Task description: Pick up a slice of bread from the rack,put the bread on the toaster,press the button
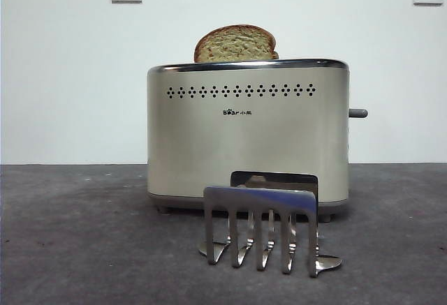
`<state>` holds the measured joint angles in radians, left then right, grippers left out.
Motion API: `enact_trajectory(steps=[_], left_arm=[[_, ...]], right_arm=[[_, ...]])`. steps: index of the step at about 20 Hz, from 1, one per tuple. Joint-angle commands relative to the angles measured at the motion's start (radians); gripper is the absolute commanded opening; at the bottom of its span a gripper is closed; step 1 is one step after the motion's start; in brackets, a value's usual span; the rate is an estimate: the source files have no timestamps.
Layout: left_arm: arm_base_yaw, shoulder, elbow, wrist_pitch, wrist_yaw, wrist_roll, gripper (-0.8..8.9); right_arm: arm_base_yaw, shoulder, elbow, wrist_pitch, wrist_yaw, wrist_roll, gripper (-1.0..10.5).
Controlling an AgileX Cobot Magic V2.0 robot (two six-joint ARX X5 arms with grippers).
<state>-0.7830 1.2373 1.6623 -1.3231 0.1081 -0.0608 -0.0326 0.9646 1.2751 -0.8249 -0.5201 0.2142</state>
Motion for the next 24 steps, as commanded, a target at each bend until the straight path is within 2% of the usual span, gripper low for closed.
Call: enact_trajectory(steps=[1, 9, 12, 21, 23, 24], left_arm=[[-0.003, 0.000, -0.004, 0.003, 0.000, 0.012, 0.18], [-0.002, 0.000, -0.004, 0.003, -0.001, 0.012, 0.18], [0.033, 0.000, -0.004, 0.003, -0.003, 0.012, 0.18], [0.187, -0.056, -0.038, 0.003, 0.004, 0.013, 0.18], [0.274, -0.128, -0.154, 0.098, -0.003, 0.124, 0.18], [0.333, -0.196, -0.276, 0.232, -0.003, 0.179, 0.18]], right_arm=[[0.000, -0.055, 0.063, -0.075, 0.172, -0.069, 0.0], [0.000, -0.090, 0.218, -0.320, 0.419, -0.085, 0.0], [0.000, -0.076, 0.247, -0.394, 0.492, -0.085, 0.0], [0.000, -0.010, 0.252, -0.548, 0.512, -0.085, 0.0], [0.000, 0.030, 0.252, -0.545, 0.511, -0.085, 0.0], [0.000, 0.055, 0.252, -0.545, 0.511, -0.085, 0.0]])
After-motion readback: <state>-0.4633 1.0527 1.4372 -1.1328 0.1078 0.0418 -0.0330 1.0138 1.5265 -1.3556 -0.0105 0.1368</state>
